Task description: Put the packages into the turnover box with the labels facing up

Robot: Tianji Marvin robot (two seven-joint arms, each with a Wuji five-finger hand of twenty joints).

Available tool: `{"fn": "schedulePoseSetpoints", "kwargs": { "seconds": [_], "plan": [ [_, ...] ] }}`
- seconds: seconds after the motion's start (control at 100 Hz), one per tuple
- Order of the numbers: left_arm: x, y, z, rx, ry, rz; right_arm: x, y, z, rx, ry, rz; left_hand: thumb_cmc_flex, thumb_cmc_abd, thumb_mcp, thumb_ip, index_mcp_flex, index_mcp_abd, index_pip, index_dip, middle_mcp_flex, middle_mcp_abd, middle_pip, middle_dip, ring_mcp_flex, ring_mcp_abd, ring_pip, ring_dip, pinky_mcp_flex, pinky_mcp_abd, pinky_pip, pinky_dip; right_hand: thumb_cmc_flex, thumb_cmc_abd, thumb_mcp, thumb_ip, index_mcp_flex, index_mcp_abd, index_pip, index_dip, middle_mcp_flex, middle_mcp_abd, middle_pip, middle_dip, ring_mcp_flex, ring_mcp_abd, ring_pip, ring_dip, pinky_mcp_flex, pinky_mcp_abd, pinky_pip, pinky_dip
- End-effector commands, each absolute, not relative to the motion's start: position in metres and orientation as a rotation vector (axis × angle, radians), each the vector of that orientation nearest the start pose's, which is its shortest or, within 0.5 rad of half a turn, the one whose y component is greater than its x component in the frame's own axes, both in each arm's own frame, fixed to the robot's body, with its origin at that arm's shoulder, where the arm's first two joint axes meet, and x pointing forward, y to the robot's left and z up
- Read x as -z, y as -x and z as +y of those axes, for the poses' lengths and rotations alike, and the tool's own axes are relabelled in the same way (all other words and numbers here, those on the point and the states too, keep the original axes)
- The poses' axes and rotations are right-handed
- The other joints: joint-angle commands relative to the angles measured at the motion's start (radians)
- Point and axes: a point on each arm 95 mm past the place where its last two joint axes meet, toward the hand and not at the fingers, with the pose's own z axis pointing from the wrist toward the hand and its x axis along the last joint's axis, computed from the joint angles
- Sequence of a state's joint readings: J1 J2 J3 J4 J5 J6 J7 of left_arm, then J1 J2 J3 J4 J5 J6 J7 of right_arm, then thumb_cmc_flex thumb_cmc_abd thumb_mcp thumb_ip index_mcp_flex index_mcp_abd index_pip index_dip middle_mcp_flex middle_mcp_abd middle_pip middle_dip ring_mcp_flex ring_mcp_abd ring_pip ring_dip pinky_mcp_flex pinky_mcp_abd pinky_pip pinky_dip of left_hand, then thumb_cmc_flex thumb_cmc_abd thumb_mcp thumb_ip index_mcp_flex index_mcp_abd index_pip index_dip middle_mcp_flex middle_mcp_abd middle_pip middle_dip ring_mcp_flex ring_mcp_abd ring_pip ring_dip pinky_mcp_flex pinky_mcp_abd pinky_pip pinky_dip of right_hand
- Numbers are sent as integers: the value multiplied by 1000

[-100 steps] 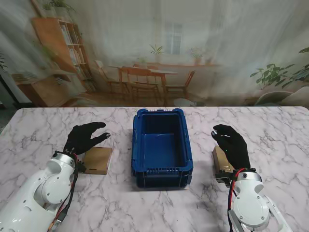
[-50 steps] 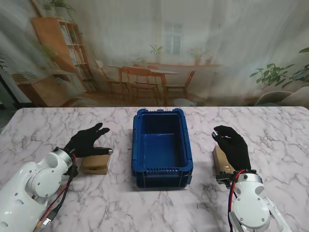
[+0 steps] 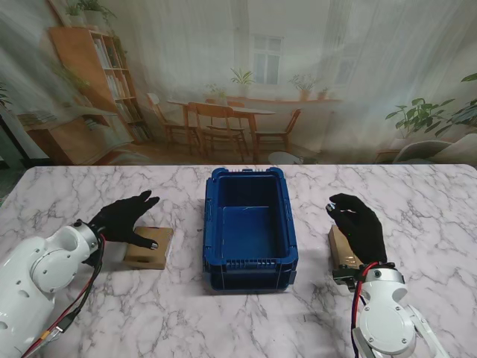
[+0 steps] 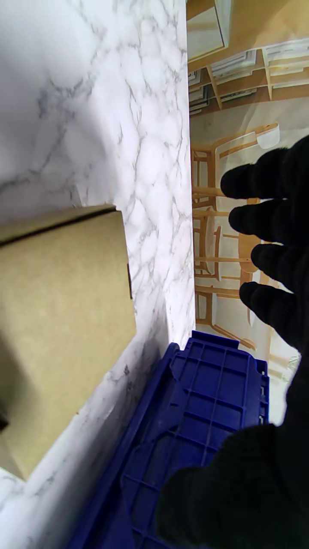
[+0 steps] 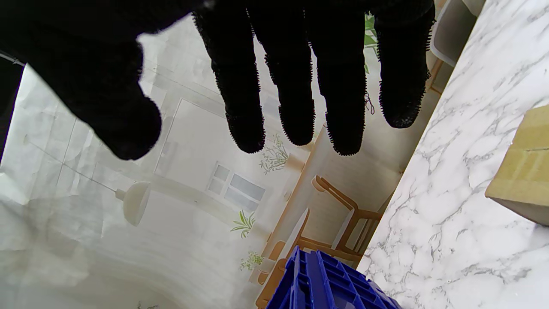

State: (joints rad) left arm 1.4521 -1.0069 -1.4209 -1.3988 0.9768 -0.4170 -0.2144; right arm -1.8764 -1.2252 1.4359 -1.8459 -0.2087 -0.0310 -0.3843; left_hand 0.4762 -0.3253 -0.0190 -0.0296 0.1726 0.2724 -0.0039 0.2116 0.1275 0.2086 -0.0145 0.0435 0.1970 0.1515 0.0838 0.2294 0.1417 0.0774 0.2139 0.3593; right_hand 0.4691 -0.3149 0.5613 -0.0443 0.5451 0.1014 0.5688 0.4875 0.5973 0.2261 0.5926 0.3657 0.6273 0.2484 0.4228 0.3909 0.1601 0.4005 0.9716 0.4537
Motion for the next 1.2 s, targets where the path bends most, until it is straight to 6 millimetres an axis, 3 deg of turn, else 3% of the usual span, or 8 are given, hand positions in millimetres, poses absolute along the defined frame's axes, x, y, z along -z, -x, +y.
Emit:
{"fn": "schedulePoseSetpoints", "kwargs": {
  "seconds": [0.0,0.21,0.3,0.56,0.73,0.87,0.97,1.19],
  "plan": [
    [320,-438,116,1329,1192,1830,297,-332,-40,2624,2402,-455,-8,-32,-21,-24,-35,27,-12,-13,-53,6,-22,-17,-47,-37,-28,-20,5,-45,-31,-15,18,35,3,-17,10,-45,-7,-5,4,-20,-7,6,26,-17,-23,-2,8,-4,6,15],
    [334,-437,120,1217,1184,1929,297,-335,-40,2619,2422,-462,-15,-39,-24,-32,-40,-40,-27,-56,-53,-4,-23,-24,-17,-46,-2,-17,-18,-64,144,32,27,32,15,-24,1,-44,3,-3,2,-22,0,6,27,-20,-20,-2,5,-5,8,12],
    [343,-436,120,1181,1184,1962,298,-337,-39,2624,2435,-486,-13,-40,-23,-30,-39,-79,-39,-132,-52,-20,-25,-31,-9,-54,-3,-5,-38,-73,199,42,35,31,24,-26,-2,-47,9,-3,2,-27,4,6,31,-24,-17,-2,8,-6,11,12],
    [352,-437,126,1104,1110,2026,298,-338,-39,2625,2449,-536,4,-52,-17,-23,-34,-85,-39,-170,-52,-32,-25,-31,-22,-62,-16,-10,-53,-69,196,27,-1,-56,62,-38,-25,-45,22,-7,-8,-34,10,4,28,-31,-17,-6,2,-6,7,6],
    [353,-438,130,1092,1068,2019,299,-338,-40,2627,2460,-585,18,-57,-13,-15,-33,-54,-15,-144,-52,-33,-25,-31,-11,-64,-10,-11,-45,-69,205,19,-20,-118,106,-46,-43,-45,26,-11,-18,-38,12,2,28,-37,-20,-9,-5,-8,-1,1],
    [356,-439,133,1076,1058,2007,300,-338,-39,2620,2463,-608,27,-59,-12,-8,-38,-34,-10,-52,-46,-32,-20,-1,2,-64,-2,-7,-46,-67,242,8,-32,-153,122,-48,-55,-43,27,-12,-27,-40,11,1,24,-39,-25,-10,-9,-8,-7,-1],
    [358,-440,136,1063,1062,2000,300,-338,-39,2615,2469,-658,25,-58,-12,-9,-38,-30,5,-2,-44,-35,-13,26,11,-61,2,-2,-46,-57,250,4,-56,-238,179,-57,-64,-43,27,-19,-34,-45,12,1,24,-45,-31,-11,-14,-7,-18,-4],
    [363,-445,140,1026,1085,2011,301,-338,-38,2611,2476,-717,19,-56,-14,-11,-43,-25,-3,29,-44,-39,-13,31,19,-61,4,2,-43,-48,257,5,-43,-273,151,-67,-76,-36,13,-29,-44,-51,10,-1,20,-47,-42,-15,-26,-6,-42,-12]
  ]
}}
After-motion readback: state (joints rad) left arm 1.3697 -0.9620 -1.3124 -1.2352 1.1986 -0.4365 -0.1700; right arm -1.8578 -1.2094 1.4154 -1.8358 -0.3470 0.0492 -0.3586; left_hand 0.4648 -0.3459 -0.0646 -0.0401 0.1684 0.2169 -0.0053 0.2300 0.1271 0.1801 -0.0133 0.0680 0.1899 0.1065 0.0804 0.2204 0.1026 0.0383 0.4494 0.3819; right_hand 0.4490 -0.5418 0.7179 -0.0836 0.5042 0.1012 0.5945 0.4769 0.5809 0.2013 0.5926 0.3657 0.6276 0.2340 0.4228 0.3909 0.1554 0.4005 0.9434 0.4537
